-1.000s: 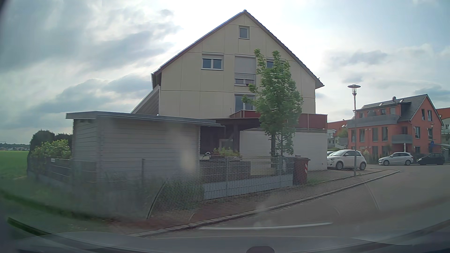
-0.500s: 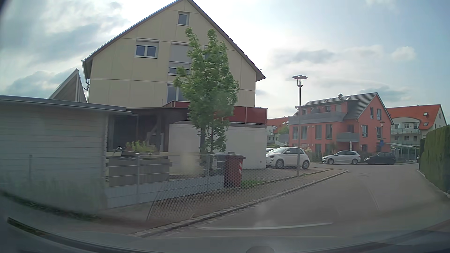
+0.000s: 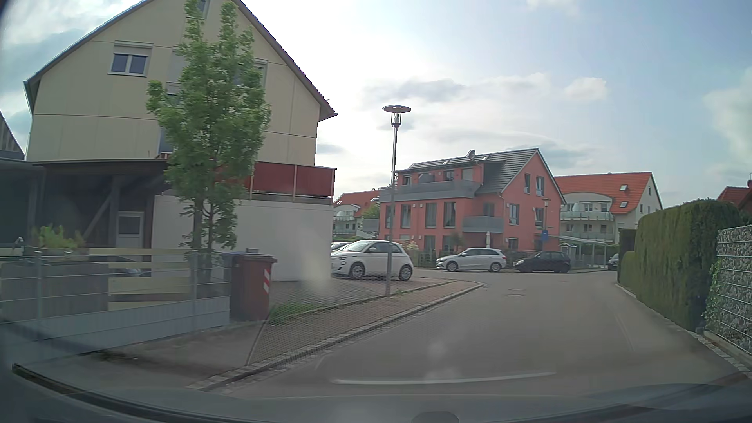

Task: Follow the waypoints while adhering to traffic rules and regulations

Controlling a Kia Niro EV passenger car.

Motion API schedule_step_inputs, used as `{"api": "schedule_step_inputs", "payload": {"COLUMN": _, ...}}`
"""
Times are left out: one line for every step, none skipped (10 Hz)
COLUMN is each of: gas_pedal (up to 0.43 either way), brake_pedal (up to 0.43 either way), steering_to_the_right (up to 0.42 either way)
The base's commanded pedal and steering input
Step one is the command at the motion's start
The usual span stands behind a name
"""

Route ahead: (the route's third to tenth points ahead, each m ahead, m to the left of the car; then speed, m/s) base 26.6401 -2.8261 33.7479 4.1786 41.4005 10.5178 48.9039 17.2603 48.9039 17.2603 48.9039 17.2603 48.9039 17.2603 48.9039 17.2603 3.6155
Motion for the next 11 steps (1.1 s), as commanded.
{"api": "schedule_step_inputs", "payload": {"gas_pedal": 0.118, "brake_pedal": 0.0, "steering_to_the_right": 0.461}}
{"api": "schedule_step_inputs", "payload": {"gas_pedal": 0.138, "brake_pedal": 0.0, "steering_to_the_right": 0.427}}
{"api": "schedule_step_inputs", "payload": {"gas_pedal": 0.15, "brake_pedal": 0.0, "steering_to_the_right": 0.392}}
{"api": "schedule_step_inputs", "payload": {"gas_pedal": 0.15, "brake_pedal": 0.0, "steering_to_the_right": 0.361}}
{"api": "schedule_step_inputs", "payload": {"gas_pedal": 0.15, "brake_pedal": 0.0, "steering_to_the_right": 0.323}}
{"api": "schedule_step_inputs", "payload": {"gas_pedal": 0.15, "brake_pedal": 0.0, "steering_to_the_right": 0.288}}
{"api": "schedule_step_inputs", "payload": {"gas_pedal": 0.15, "brake_pedal": 0.0, "steering_to_the_right": 0.261}}
{"api": "schedule_step_inputs", "payload": {"gas_pedal": 0.15, "brake_pedal": 0.0, "steering_to_the_right": 0.226}}
{"api": "schedule_step_inputs", "payload": {"gas_pedal": 0.15, "brake_pedal": 0.0, "steering_to_the_right": 0.197}}
{"api": "schedule_step_inputs", "payload": {"gas_pedal": 0.15, "brake_pedal": 0.0, "steering_to_the_right": 0.173}}
{"api": "schedule_step_inputs", "payload": {"gas_pedal": 0.15, "brake_pedal": 0.0, "steering_to_the_right": 0.149}}
